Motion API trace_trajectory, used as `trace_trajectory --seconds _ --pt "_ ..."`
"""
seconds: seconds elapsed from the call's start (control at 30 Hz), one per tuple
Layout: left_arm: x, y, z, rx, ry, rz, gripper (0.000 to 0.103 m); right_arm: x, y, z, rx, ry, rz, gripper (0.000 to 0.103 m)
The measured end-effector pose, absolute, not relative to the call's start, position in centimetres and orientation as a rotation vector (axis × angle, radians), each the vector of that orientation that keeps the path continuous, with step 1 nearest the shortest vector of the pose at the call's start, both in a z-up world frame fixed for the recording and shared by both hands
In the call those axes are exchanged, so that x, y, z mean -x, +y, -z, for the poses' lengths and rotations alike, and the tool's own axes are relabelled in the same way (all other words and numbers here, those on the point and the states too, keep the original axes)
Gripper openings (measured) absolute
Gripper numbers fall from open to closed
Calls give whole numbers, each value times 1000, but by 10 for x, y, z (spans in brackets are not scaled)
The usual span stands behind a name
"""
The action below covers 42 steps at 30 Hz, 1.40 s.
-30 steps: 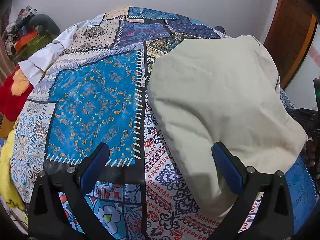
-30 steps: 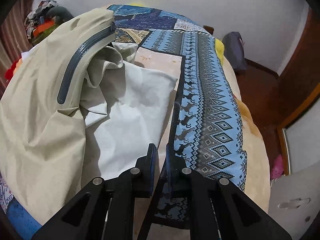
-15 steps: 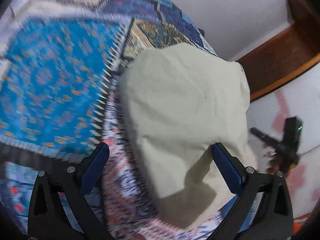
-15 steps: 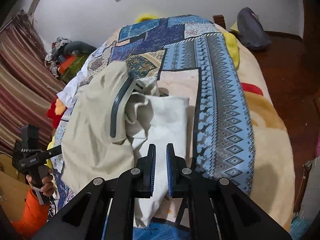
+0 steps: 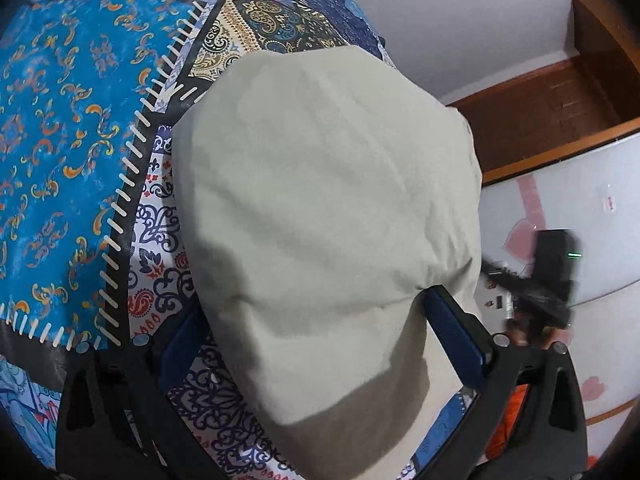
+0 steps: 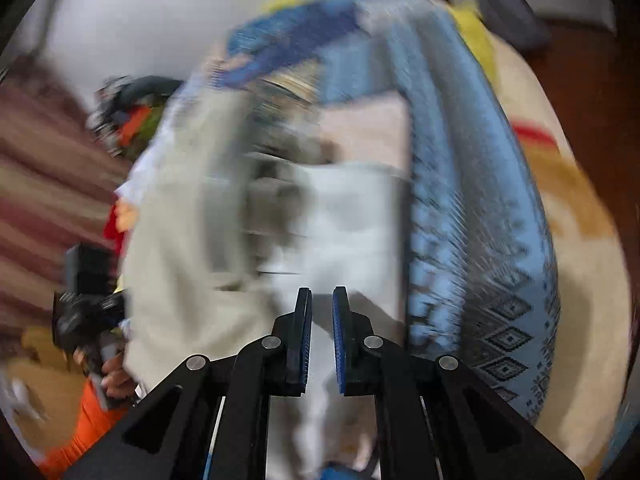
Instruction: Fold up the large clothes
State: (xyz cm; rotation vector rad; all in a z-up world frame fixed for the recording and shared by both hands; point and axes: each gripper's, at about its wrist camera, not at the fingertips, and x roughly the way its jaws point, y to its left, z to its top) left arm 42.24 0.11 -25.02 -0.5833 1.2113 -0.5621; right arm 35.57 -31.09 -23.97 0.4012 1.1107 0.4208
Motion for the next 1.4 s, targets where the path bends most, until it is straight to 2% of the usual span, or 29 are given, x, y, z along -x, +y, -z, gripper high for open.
trace_trajectory --seconds 0.1,0.23,0.3,0.37,0.43,0.57,0.63,0.7,0.83,0.97,1.07,1.23,1.4 --pt "-422 -10 248 524 1209 547 103 -336 -289 192 -310 954 -498 5" --pt "-423 -15 247 493 1202 535 103 -338 -248 167 -75 831 -424 5" --pt "-424 -14 247 500 1199 537 103 -353 -227 183 47 841 -320 5" --pt "-423 -16 247 486 1197 539 103 -375 -224 207 53 914 -254 5" --pt "-422 -15 246 463 1196 540 103 -397 -233 238 -67 1005 -260 5" --pt "-428 -17 250 456 1204 560 103 -412 -260 259 -213 1040 -335 5" --pt "-432 -18 255 474 1209 573 103 -413 -258 263 -118 1047 -293 5" --pt "-433 -17 257 481 1200 577 103 -408 -246 267 112 1000 -168 5" --pt "-429 -16 258 478 1184 574 103 -392 -223 277 318 894 -143 5" --pt "-423 -9 256 479 1188 578 103 -396 -243 253 132 967 -177 5" --pt "-426 -8 255 475 1188 574 103 -381 -269 215 -50 917 -240 5" --pt "-419 -13 249 445 1178 557 103 -359 -263 177 -131 827 -336 5" --pt "-417 -16 244 427 1180 550 103 -354 -243 174 -64 813 -237 5"
